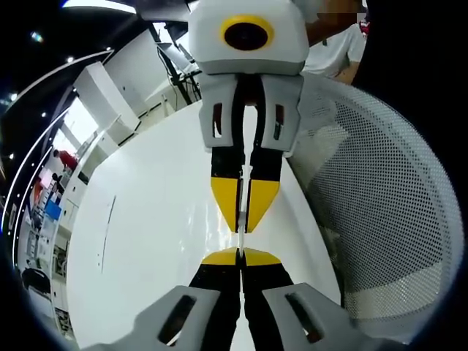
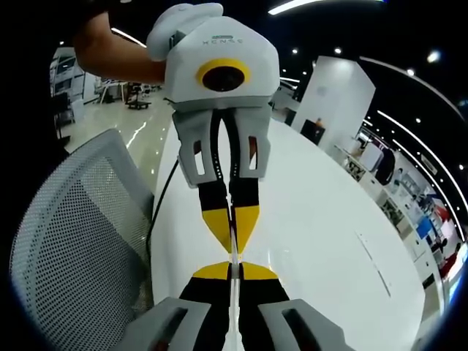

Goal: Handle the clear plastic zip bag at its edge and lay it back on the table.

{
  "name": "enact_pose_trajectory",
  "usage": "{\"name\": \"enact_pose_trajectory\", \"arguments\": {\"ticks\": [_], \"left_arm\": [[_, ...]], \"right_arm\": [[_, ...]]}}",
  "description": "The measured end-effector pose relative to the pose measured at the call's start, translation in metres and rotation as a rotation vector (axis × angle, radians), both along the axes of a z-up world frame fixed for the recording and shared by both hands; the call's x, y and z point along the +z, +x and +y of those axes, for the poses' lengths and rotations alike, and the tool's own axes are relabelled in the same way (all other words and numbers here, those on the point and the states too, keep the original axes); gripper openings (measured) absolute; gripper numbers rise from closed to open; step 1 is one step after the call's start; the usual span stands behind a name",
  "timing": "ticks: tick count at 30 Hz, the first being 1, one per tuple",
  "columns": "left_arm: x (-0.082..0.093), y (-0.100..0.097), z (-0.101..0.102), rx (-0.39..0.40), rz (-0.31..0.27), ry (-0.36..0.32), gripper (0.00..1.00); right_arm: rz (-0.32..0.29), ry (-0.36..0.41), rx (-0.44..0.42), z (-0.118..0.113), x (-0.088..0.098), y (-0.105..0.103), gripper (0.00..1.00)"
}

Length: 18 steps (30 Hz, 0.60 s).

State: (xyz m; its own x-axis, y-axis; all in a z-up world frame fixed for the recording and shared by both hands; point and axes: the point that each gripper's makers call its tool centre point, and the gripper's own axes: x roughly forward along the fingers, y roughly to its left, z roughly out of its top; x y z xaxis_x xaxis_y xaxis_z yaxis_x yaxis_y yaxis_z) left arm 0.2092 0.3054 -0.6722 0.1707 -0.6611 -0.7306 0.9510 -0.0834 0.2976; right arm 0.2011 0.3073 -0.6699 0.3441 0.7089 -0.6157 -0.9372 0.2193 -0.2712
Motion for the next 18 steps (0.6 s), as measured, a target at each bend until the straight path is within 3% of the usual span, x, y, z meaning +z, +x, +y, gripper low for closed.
{"name": "enact_pose_trajectory", "arguments": {"ticks": [18], "left_arm": [[0.0008, 0.0019, 0.0001, 0.0, -0.003, -0.002, 0.0]], "right_arm": [[0.001, 0.004, -0.006, -0.002, -0.0002, 0.001, 0.0]]}}
